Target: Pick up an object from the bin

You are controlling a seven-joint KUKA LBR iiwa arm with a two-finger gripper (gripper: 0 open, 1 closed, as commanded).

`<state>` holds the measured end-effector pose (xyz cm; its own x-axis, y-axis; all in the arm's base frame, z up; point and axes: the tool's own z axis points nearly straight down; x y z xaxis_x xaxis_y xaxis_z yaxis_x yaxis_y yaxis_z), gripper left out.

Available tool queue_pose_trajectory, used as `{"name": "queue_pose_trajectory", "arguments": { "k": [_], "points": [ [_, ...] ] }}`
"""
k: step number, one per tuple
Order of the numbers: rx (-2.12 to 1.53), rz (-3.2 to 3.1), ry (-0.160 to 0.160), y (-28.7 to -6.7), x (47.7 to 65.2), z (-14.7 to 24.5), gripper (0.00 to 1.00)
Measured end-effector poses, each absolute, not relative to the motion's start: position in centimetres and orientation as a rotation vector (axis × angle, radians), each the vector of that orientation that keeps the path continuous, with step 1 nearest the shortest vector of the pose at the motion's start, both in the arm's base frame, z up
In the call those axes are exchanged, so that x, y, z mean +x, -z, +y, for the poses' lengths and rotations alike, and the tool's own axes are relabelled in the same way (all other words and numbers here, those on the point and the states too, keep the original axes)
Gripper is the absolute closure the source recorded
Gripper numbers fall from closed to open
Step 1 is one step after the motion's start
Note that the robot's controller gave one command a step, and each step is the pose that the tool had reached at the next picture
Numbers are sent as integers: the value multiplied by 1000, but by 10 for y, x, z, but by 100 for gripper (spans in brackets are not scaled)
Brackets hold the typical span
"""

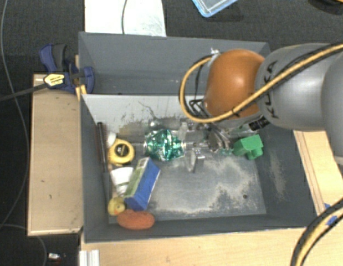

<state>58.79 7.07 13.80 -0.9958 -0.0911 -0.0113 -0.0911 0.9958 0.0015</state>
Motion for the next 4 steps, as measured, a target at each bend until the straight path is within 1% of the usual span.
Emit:
{"name": "queue_pose_trajectory", "arguments": {
  "k": [1,2,3,4],
  "points": [
    [-223,3120,-2,-113,594,66,0],
    [-114,3117,-8,-90,593,61,0],
    [-347,3101,-5,-73,587,90,100],
    [-345,3102,-5,-73,587,90,100]
  ]
}}
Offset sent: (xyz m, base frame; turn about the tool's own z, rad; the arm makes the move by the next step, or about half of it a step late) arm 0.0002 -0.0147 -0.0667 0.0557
